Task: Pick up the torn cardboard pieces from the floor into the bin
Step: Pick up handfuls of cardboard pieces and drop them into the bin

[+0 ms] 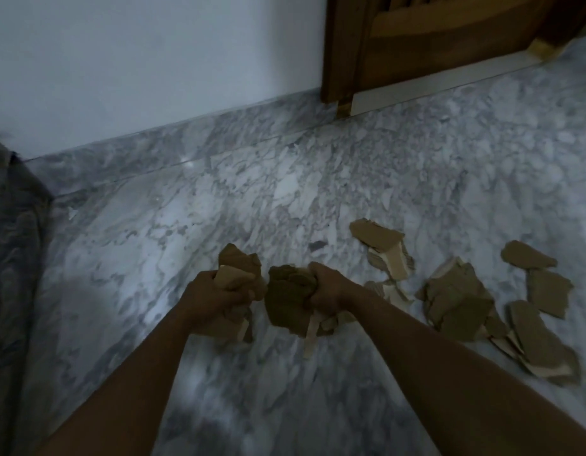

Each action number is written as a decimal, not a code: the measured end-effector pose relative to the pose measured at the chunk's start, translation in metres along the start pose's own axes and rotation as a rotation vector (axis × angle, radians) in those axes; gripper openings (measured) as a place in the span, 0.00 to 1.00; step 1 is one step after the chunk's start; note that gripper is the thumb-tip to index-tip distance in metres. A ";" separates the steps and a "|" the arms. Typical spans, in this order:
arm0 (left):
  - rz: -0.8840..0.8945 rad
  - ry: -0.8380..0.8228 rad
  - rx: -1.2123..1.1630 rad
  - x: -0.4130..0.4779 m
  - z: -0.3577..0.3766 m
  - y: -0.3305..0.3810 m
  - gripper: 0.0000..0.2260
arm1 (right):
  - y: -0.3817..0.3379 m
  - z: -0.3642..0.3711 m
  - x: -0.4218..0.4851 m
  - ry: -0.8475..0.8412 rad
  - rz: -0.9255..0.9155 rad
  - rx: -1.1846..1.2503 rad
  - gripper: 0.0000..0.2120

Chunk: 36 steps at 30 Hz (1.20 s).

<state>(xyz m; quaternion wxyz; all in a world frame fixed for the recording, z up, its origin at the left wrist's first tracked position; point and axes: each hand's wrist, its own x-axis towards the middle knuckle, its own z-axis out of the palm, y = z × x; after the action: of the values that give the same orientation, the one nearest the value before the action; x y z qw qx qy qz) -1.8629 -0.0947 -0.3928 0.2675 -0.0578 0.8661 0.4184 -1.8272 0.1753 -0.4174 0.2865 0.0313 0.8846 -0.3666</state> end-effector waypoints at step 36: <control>-0.011 -0.039 0.792 0.042 0.113 0.078 0.21 | 0.096 -0.115 0.015 0.320 0.480 0.175 0.38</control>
<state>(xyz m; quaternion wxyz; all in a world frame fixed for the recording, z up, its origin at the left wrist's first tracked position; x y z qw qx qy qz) -1.8772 0.0461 -0.4172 0.2877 0.0532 0.9548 0.0516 -1.8701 0.3199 -0.4206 0.2183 0.3215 0.8507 -0.3539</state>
